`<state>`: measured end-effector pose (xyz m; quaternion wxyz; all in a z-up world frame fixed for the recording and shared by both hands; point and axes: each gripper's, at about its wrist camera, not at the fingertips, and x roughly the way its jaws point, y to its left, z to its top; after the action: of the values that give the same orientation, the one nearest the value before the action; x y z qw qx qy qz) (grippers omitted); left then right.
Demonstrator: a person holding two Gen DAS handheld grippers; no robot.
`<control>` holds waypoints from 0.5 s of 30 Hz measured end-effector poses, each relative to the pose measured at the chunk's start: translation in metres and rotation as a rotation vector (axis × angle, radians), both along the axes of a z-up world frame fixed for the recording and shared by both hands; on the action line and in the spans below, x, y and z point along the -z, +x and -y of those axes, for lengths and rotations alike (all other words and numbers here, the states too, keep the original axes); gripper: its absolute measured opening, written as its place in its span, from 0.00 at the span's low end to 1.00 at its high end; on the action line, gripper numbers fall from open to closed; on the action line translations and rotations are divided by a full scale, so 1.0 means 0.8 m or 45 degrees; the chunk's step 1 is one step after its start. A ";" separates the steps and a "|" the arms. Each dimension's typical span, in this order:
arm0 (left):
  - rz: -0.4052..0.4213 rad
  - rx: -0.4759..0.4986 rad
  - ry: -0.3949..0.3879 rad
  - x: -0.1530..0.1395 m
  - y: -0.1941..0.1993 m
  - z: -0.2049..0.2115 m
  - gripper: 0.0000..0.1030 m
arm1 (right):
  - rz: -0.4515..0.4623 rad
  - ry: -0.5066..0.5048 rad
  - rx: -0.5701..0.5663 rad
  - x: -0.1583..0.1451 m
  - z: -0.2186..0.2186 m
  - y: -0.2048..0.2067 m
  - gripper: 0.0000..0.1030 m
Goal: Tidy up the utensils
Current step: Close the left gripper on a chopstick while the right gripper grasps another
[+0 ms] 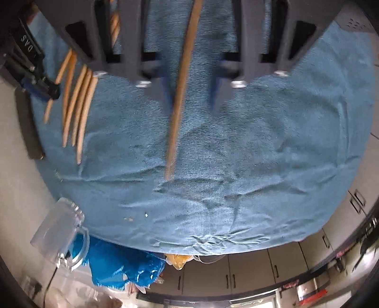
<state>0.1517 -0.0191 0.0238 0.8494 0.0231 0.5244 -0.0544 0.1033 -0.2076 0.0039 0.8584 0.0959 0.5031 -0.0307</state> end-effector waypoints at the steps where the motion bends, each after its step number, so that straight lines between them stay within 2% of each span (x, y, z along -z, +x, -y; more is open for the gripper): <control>1: -0.005 0.009 0.002 -0.001 -0.002 0.001 0.06 | -0.013 -0.062 -0.026 0.000 -0.006 0.004 0.25; 4: -0.041 -0.010 -0.027 -0.002 -0.014 -0.006 0.06 | -0.026 -0.102 -0.085 0.000 -0.011 0.014 0.22; 8: -0.118 -0.056 -0.151 0.000 -0.041 -0.026 0.06 | -0.055 -0.089 -0.138 -0.002 -0.011 0.005 0.14; 11: -0.169 -0.051 -0.214 0.002 -0.072 -0.041 0.06 | -0.076 -0.083 -0.188 -0.002 -0.010 -0.015 0.13; 15: -0.189 -0.030 -0.239 0.003 -0.119 -0.056 0.06 | -0.131 -0.044 -0.274 -0.004 -0.005 -0.053 0.13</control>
<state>0.0566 0.0260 0.0215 0.8074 -0.0670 0.5785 -0.0948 0.0606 -0.2032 0.0070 0.8312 0.0250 0.5533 0.0482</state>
